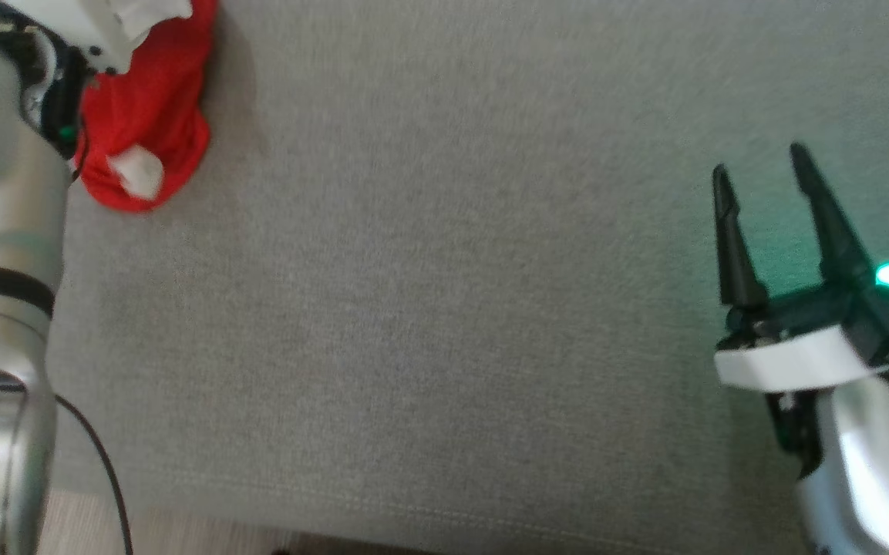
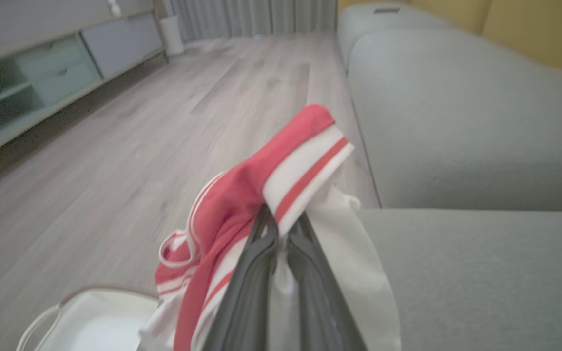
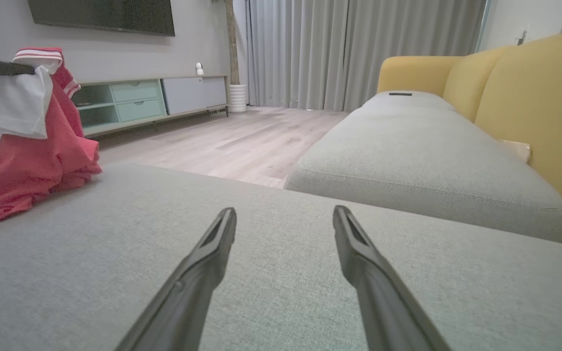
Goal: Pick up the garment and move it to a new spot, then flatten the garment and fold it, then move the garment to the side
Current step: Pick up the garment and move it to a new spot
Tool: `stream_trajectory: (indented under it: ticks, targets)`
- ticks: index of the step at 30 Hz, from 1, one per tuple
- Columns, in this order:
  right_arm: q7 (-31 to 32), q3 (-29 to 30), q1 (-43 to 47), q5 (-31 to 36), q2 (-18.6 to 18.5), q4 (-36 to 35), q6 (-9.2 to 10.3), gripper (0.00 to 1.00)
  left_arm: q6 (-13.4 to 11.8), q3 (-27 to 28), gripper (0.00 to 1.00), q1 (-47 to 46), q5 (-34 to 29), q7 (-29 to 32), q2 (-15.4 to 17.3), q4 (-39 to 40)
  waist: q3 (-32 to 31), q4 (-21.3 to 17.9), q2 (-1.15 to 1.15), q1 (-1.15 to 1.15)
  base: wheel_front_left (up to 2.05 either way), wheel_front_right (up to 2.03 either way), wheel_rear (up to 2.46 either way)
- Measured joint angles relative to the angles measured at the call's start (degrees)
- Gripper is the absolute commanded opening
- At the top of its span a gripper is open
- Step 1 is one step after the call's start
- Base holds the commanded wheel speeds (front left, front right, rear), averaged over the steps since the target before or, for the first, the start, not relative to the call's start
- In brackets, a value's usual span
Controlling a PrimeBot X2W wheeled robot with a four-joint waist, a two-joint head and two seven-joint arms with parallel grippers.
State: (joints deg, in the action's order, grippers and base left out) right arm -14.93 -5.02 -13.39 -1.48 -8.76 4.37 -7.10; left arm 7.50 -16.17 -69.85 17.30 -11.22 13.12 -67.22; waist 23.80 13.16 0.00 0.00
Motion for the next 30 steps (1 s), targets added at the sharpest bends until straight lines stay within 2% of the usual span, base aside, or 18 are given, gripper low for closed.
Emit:
stream_trajectory:
  ticks: [6, 10, 15, 19, 24, 30]
  targets:
    - [0.0, 0.0, 5.8, -0.7, 3.2, 0.0, 0.00, 1.00, 0.0, -8.9, 0.00, 2.3, 4.8, -0.4, -1.3, 8.0, -8.7, -1.8, 0.00, 0.00, 0.00, 0.00, 0.00]
    - [0.0, -0.2, 8.5, -1.2, 4.5, -0.5, 0.00, 1.00, 0.1, -15.1, 0.00, 6.7, 10.1, 2.5, -0.8, 15.7, -14.1, -4.4, 0.00, 0.00, 0.00, 0.00, 0.00]
    - [0.0, -0.5, 10.4, -1.6, 5.0, -1.3, 0.00, 1.00, 0.1, -21.7, 0.00, 12.2, 16.3, 6.3, 0.2, 26.7, -18.2, -10.3, 0.00, 0.00, 0.00, 0.00, 0.00]
    - [0.1, -1.2, 11.0, -1.7, 5.4, -1.7, 0.00, 1.00, 0.1, -24.4, 0.00, 15.2, 18.8, 7.6, 0.0, 33.4, -20.0, -15.3, 0.00, -0.01, 0.00, 0.00, 0.00]
    - [0.1, -2.2, 11.0, -2.1, 5.7, -2.3, 0.00, 1.00, -0.8, -27.2, 0.00, 19.3, 19.2, 8.1, -2.9, 36.4, -20.4, -21.4, 0.00, -0.01, 0.00, 0.00, 0.00]
    - [0.1, -3.1, 10.5, -3.2, 5.7, -3.2, 0.00, 1.00, -2.0, -32.0, 0.00, 26.2, 19.2, 8.1, -8.1, 34.0, -17.4, -26.0, 0.00, 0.00, 0.00, 0.00, 0.00]
